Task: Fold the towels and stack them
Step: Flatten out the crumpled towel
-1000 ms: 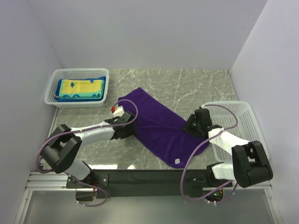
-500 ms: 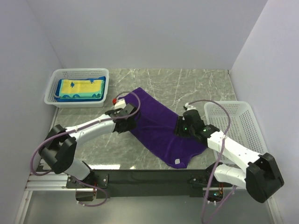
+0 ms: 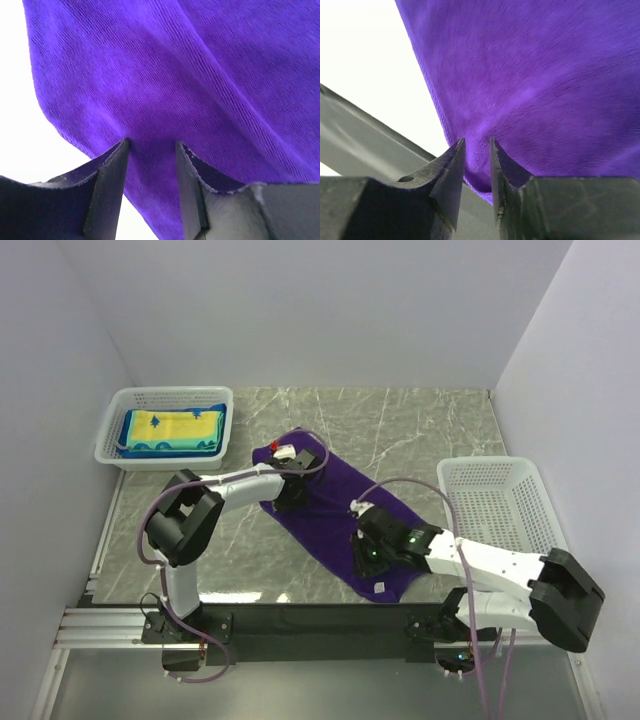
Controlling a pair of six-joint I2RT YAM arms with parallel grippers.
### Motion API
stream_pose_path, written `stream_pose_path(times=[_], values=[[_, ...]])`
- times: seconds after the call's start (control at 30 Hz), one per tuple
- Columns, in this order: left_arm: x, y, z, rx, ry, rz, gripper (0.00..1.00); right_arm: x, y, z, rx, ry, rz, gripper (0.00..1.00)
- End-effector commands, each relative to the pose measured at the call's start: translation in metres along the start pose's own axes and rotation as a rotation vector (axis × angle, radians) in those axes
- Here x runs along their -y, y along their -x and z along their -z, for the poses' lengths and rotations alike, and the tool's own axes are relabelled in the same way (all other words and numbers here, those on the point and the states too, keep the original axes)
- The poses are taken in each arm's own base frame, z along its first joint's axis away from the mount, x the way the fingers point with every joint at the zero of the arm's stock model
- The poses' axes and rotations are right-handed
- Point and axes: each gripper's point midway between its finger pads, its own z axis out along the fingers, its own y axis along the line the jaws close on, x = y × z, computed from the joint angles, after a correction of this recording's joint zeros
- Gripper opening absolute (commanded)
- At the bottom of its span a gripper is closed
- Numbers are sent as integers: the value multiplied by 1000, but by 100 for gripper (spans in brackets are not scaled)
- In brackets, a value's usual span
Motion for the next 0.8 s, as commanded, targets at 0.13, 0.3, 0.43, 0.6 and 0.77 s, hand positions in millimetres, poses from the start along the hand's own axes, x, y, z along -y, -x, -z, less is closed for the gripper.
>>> stream_pose_path(times=[0.13,0.3,0.43,0.6,0.77], values=[[-8,30,-24,7,51,-25,49,-31,-33,-31,-167,55,45,31],[5,68,-47,17,37,-30,50,-82,-13,-60,-183,103,141,29],[21,116,-59,60,2,-59,51,-119,8,-75,-163,105,251,29],[39,148,-67,95,-74,-80,53,-161,37,-62,-49,166,374,32],[52,178,-46,169,-156,-84,63,-145,46,-31,77,127,397,34]])
